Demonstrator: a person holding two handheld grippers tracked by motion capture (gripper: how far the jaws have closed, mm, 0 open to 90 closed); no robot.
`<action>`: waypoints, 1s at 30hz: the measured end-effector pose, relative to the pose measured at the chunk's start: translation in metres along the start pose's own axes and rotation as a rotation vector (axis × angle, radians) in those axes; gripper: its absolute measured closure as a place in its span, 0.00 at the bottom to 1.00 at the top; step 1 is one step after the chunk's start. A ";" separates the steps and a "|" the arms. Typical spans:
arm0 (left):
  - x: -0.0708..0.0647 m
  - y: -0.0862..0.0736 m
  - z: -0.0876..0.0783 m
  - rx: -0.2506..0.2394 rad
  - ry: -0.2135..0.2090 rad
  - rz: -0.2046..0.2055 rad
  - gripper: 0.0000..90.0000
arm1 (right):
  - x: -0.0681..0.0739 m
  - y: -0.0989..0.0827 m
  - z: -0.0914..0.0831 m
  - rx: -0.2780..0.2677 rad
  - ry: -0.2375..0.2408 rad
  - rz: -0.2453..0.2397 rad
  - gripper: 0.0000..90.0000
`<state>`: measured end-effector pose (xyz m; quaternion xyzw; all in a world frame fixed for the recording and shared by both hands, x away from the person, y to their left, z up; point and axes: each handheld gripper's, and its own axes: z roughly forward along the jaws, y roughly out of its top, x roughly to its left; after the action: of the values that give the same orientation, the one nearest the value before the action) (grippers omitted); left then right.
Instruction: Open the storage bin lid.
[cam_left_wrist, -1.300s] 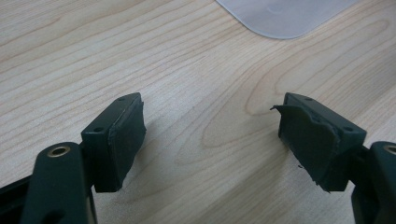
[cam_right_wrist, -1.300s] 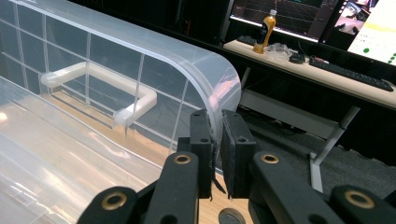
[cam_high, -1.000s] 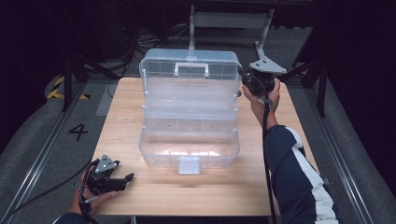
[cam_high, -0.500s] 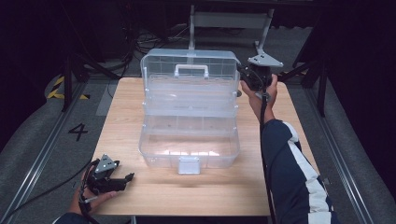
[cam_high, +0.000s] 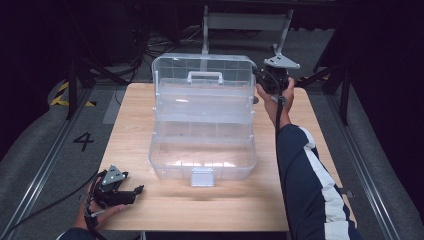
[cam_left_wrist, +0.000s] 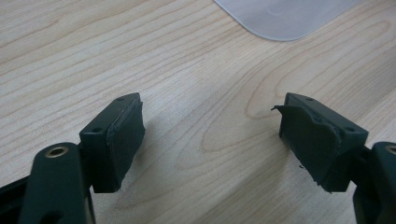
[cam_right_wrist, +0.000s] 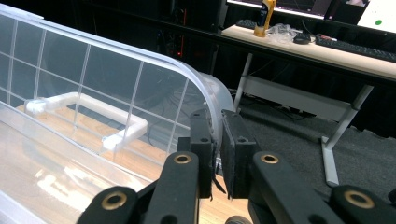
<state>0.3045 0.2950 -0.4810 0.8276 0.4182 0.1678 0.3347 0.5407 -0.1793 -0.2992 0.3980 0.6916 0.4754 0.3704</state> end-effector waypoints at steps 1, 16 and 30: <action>0.000 0.000 0.000 0.002 -0.002 -0.003 0.25 | 0.000 0.000 0.001 0.003 -0.001 0.000 0.94; 0.001 0.001 0.002 -0.007 -0.007 0.003 0.25 | -0.006 -0.001 0.020 0.042 -0.001 0.014 0.93; 0.000 0.001 0.001 0.002 -0.017 -0.007 0.24 | -0.010 -0.006 0.041 0.077 -0.011 0.042 0.93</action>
<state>0.3057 0.2939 -0.4811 0.8279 0.4183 0.1595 0.3380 0.5799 -0.1749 -0.3151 0.4291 0.6988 0.4539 0.3486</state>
